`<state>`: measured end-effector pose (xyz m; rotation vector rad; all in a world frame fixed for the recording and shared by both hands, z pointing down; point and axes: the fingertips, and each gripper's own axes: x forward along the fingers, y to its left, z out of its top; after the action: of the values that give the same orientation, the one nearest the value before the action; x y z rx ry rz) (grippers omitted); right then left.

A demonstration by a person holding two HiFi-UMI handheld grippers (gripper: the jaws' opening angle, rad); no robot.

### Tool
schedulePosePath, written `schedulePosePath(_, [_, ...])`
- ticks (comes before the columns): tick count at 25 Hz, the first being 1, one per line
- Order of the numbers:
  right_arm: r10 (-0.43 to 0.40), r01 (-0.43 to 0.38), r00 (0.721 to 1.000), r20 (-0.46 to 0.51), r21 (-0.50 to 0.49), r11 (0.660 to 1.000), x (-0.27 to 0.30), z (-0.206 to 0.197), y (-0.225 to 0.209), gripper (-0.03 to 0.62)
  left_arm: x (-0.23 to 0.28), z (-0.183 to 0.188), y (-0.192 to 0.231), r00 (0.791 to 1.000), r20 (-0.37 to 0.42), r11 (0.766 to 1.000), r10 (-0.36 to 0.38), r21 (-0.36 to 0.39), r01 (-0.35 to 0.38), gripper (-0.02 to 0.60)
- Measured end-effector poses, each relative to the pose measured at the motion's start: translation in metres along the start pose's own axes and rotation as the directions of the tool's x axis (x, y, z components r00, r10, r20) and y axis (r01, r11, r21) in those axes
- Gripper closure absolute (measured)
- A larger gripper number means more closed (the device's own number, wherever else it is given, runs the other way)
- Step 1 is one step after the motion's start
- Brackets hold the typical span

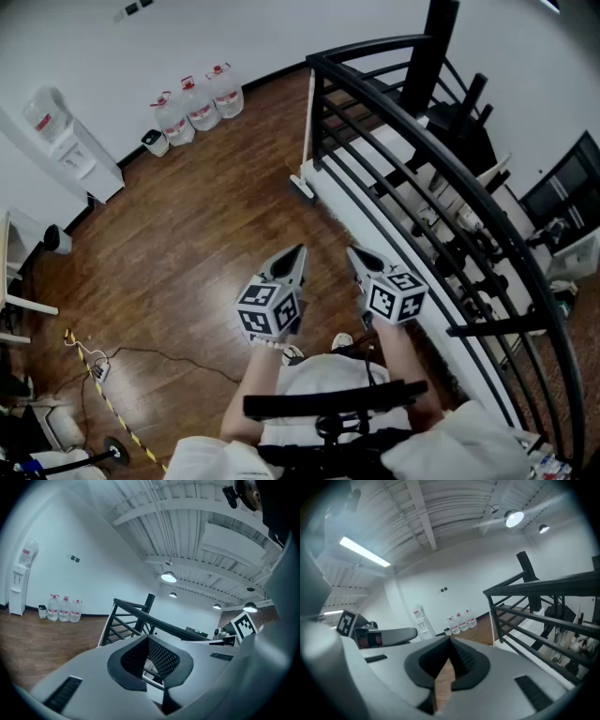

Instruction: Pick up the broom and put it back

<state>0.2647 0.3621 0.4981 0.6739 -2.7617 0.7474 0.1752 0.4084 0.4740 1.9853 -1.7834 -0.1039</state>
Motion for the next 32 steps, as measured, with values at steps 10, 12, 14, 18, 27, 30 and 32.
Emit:
schedulePosePath(10, [0.029,-0.029,1.0,-0.012,0.0,1.0,-0.005,0.013,-0.021,0.583,0.02,0.008,-0.015,1.0,0.008,1.0,0.027,0.003,-0.027,0.588])
schedulePosePath(12, [0.036,-0.036,0.999,-0.011,0.003,0.999,-0.006,0.017,-0.027,0.583,0.025,0.01,-0.02,0.999,0.009,0.999,0.035,0.007,-0.035,0.588])
schedulePosePath(14, [0.044,-0.044,0.999,-0.01,0.006,0.999,-0.008,0.02,-0.036,0.583,0.033,0.011,-0.026,0.999,0.012,0.999,0.041,0.014,-0.041,0.588])
schedulePosePath(18, [0.064,-0.064,0.998,-0.02,0.008,0.998,-0.014,0.018,-0.055,0.583,0.044,0.009,-0.036,0.998,0.023,0.998,0.066,0.022,-0.067,0.588])
schedulePosePath(27, [0.068,-0.068,0.998,-0.011,0.02,0.997,0.002,0.02,-0.077,0.583,0.06,0.004,-0.019,0.995,0.017,0.994,0.103,0.027,-0.104,0.588])
schedulePosePath(30, [0.055,-0.055,0.998,-0.012,0.028,0.998,0.017,0.021,-0.085,0.583,0.072,0.007,-0.003,0.995,0.014,0.995,0.099,0.025,-0.099,0.588])
schedulePosePath(32, [0.039,-0.038,0.999,-0.013,0.031,0.999,0.031,0.024,-0.094,0.583,0.085,0.01,0.013,0.996,0.009,0.995,0.093,0.022,-0.094,0.588])
